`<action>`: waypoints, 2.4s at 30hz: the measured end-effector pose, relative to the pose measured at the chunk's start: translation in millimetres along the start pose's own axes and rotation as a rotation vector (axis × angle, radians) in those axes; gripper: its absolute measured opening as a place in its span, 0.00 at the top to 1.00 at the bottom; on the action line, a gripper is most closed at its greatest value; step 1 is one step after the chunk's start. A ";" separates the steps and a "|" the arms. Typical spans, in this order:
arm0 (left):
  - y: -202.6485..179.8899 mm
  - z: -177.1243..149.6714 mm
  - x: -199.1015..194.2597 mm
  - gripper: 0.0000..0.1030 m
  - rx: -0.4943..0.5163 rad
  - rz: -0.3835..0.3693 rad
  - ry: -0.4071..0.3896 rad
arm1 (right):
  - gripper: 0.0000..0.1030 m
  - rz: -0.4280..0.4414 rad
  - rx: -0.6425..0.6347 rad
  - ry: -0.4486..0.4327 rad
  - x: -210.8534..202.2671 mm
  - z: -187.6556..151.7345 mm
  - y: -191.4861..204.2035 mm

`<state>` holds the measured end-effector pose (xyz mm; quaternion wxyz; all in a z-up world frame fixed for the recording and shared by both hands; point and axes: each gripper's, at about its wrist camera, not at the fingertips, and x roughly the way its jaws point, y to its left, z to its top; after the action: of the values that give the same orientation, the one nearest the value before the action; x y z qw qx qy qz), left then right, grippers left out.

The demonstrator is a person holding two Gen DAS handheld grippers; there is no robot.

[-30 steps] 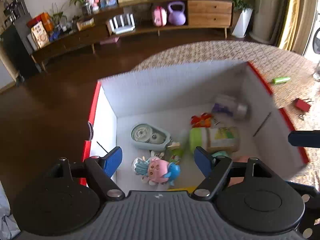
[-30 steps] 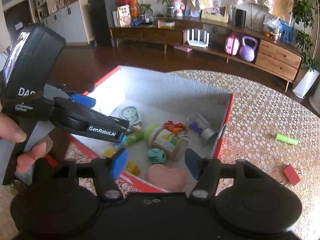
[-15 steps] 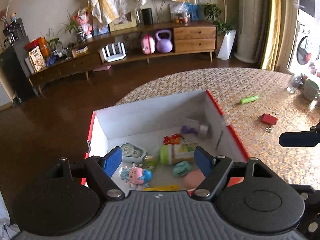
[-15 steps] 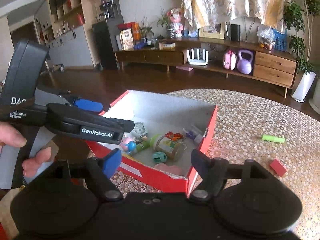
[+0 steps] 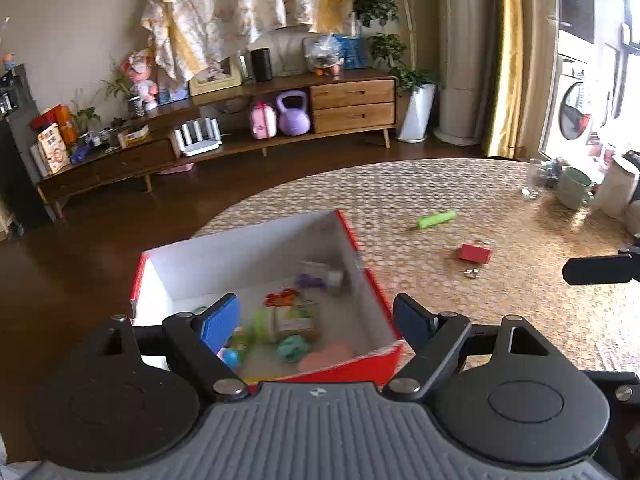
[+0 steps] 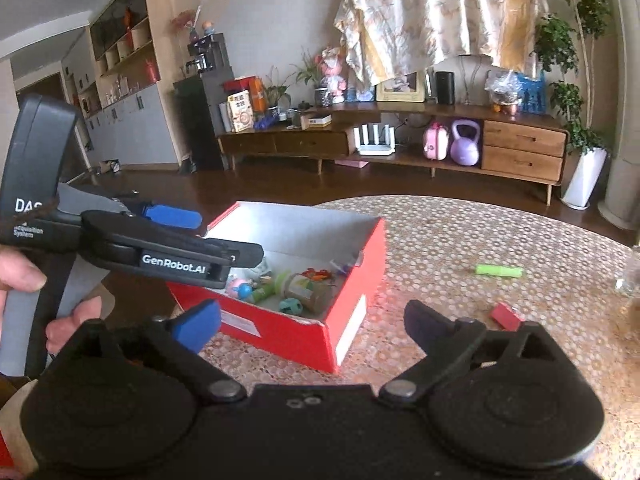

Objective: Organize rigid objects
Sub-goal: 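Withdraw both open tools from the box toward the pink clip and green tube, then grasp the green tube with left tool while right tool grasps the pink binder clip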

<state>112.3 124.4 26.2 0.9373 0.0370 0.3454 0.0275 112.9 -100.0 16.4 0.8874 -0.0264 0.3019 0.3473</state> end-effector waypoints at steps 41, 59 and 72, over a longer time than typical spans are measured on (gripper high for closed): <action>-139.5 80.4 179.9 0.05 0.043 -0.130 0.103 | 0.02 -0.158 0.048 0.055 38.5 -35.8 -166.1; -175.0 97.0 303.9 0.05 0.108 -0.137 0.207 | 0.08 -0.118 0.019 0.101 110.9 -32.3 -217.0; -176.3 102.9 353.9 0.06 0.067 -0.148 0.266 | 0.24 -0.077 -0.081 0.151 162.8 -33.8 -222.4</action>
<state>452.7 -29.0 -139.7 0.8809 0.0389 0.4691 -0.0487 329.9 -179.3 -137.6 0.8732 -0.0999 0.3524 0.3216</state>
